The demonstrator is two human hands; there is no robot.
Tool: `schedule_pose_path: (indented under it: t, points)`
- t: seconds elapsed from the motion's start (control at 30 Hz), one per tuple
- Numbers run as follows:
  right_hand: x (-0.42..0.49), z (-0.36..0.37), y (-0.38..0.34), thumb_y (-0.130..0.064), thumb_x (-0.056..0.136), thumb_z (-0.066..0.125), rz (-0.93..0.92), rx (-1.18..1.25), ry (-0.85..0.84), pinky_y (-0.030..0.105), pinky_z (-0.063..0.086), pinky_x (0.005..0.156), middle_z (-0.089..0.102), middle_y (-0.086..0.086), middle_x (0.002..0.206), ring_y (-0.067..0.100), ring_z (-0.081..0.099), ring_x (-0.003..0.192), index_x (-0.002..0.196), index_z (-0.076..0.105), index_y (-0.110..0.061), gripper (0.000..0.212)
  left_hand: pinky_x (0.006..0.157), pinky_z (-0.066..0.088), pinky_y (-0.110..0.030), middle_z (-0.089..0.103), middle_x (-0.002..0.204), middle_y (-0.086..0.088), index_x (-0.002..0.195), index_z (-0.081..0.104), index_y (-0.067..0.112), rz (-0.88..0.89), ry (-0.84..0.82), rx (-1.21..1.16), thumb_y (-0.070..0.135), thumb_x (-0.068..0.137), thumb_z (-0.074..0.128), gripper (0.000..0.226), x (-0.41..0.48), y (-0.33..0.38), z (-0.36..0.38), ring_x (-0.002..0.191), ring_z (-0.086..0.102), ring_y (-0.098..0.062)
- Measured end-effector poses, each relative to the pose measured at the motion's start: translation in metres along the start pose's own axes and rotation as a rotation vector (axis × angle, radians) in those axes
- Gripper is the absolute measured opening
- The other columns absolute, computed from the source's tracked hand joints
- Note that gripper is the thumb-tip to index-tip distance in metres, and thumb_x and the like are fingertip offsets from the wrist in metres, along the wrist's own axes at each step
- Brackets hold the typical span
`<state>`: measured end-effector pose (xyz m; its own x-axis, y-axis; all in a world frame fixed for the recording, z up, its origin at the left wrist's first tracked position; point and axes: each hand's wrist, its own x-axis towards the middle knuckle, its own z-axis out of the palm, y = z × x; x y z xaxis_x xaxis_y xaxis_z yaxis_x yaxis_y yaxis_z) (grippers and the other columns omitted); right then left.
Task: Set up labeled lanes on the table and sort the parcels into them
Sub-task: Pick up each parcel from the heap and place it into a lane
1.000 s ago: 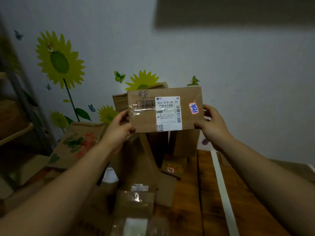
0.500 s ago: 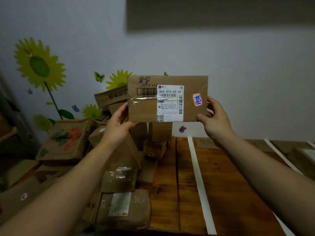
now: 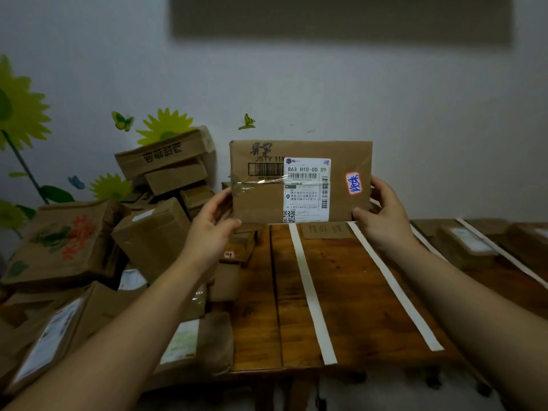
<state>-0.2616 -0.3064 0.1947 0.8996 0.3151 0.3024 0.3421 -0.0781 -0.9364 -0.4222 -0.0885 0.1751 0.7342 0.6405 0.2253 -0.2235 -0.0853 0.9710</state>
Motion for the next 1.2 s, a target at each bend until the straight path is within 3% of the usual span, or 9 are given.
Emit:
schedule_pose_path:
  t: [0.13,0.27,0.4,0.53,0.63,0.77,0.97,1.13,1.2]
  points:
    - [0.001,-0.041,0.008,-0.004,0.089,0.063,-0.019,-0.031,0.032,0.01,0.05,0.059,0.049,-0.003,0.137,0.013,0.05,0.119,0.14,0.039,-0.029,0.062,0.095,0.048,-0.031,0.056,0.113,0.014,0.127,0.047,0.031,0.025,-0.009,0.017,0.0,0.091,0.053,0.048,-0.003,0.006,0.043,0.118,0.053,-0.013]
    - [0.006,-0.104,0.022,-0.005,0.088,0.063,-0.003,-0.059,0.077,0.034,0.053,0.087,0.05,-0.004,0.134,0.013,0.051,0.117,0.141,0.037,-0.03,0.064,0.084,0.052,-0.027,0.054,0.109,0.014,0.12,0.046,0.029,0.04,-0.043,0.08,0.005,0.089,0.058,0.042,-0.008,0.008,0.114,0.105,0.055,-0.008]
    - [0.011,-0.195,0.046,0.0,0.088,0.06,0.019,-0.138,0.095,0.03,0.047,0.088,0.049,-0.009,0.122,0.009,0.052,0.106,0.149,0.026,-0.026,0.075,0.09,0.052,-0.034,0.049,0.121,0.007,0.132,0.04,0.027,0.035,-0.116,0.124,0.006,0.088,0.06,0.052,-0.019,-0.006,0.222,0.109,0.051,-0.013]
    - [0.011,-0.302,0.074,0.0,0.088,0.06,0.068,-0.248,0.145,0.027,0.04,0.096,0.049,-0.002,0.137,0.008,0.049,0.114,0.152,0.017,-0.024,0.081,0.083,0.055,-0.031,0.047,0.119,0.006,0.137,0.034,0.031,-0.004,-0.258,0.114,0.002,0.089,0.058,0.061,-0.032,-0.025,0.34,0.101,0.053,-0.011]
    - [0.001,-0.385,0.091,-0.009,0.09,0.061,0.122,-0.301,0.195,0.025,0.034,0.096,0.044,-0.007,0.134,0.007,0.042,0.118,0.151,0.018,-0.026,0.077,0.081,0.054,-0.03,0.048,0.12,0.004,0.141,0.033,0.027,-0.06,-0.408,0.145,0.003,0.089,0.058,0.062,-0.046,-0.041,0.431,0.104,0.055,-0.015]
    - [-0.004,-0.473,0.121,-0.019,0.087,0.067,0.169,-0.318,0.284,0.03,0.042,0.097,0.046,-0.02,0.113,0.005,0.047,0.111,0.139,0.029,-0.04,0.068,0.091,0.052,-0.037,0.047,0.13,0.0,0.144,0.03,0.026,-0.088,-0.563,0.206,0.006,0.089,0.06,0.066,-0.057,-0.065,0.53,0.112,0.05,-0.017]
    - [0.022,-0.559,0.187,-0.04,0.079,0.074,0.315,-0.382,0.37,0.044,0.045,0.101,0.053,-0.008,0.132,0.014,0.051,0.119,0.132,0.041,-0.037,0.063,0.09,0.053,-0.036,0.047,0.133,-0.003,0.145,0.028,0.027,-0.159,-0.71,0.27,0.01,0.09,0.058,0.064,-0.052,-0.101,0.64,0.114,0.055,-0.023]
    - [0.078,-0.612,0.243,-0.031,0.084,0.07,0.38,-0.417,0.405,0.021,0.045,0.08,0.052,-0.01,0.123,0.004,0.053,0.104,0.134,0.043,-0.031,0.056,0.082,0.053,-0.027,0.056,0.12,0.001,0.143,0.032,0.023,-0.235,-0.755,0.217,0.008,0.091,0.057,0.06,-0.015,-0.144,0.719,0.104,0.057,-0.017]
    - [0.102,-0.634,0.271,-0.035,0.084,0.069,0.445,-0.454,0.387,0.027,0.05,0.084,0.051,-0.007,0.131,0.008,0.054,0.109,0.138,0.04,-0.031,0.061,0.082,0.053,-0.027,0.057,0.109,0.008,0.144,0.031,0.022,-0.281,-0.755,0.22,0.008,0.091,0.057,0.061,-0.001,-0.164,0.75,0.101,0.057,-0.015]
